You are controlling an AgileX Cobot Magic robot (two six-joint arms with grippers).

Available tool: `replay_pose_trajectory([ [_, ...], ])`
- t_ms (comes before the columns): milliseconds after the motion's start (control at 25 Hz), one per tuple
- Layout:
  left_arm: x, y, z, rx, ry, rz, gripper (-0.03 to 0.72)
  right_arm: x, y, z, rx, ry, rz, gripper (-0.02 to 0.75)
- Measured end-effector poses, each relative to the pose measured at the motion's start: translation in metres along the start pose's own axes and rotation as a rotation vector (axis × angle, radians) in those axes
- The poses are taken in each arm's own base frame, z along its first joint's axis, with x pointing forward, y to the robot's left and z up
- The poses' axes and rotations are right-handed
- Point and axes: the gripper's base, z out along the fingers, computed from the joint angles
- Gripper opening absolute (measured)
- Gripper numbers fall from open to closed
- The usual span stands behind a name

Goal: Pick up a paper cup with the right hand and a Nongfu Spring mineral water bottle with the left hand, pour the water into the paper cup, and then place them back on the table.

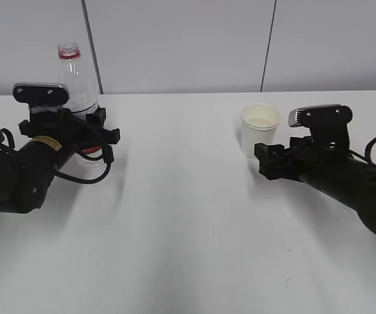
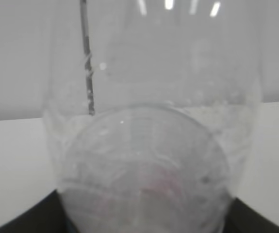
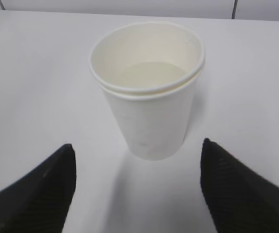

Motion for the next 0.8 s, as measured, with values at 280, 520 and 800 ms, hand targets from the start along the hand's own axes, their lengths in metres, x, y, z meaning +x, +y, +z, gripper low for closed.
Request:
replay_pose_trajectory([
  [280,0.003,0.000,0.002,-0.001,-0.016,0.001,0.369,-0.018,0.004,-0.018,-0.024,-0.051,-0.023,0.593],
  [520,0.005,0.000,0.002,-0.001,0.010,0.001,0.527,-0.026,0.005,-0.022,-0.031,-0.069,-0.032,0.592],
  [800,-0.004,-0.001,0.000,0.002,0.045,0.016,0.564,-0.028,0.006,-0.029,-0.037,-0.009,-0.053,0.592],
])
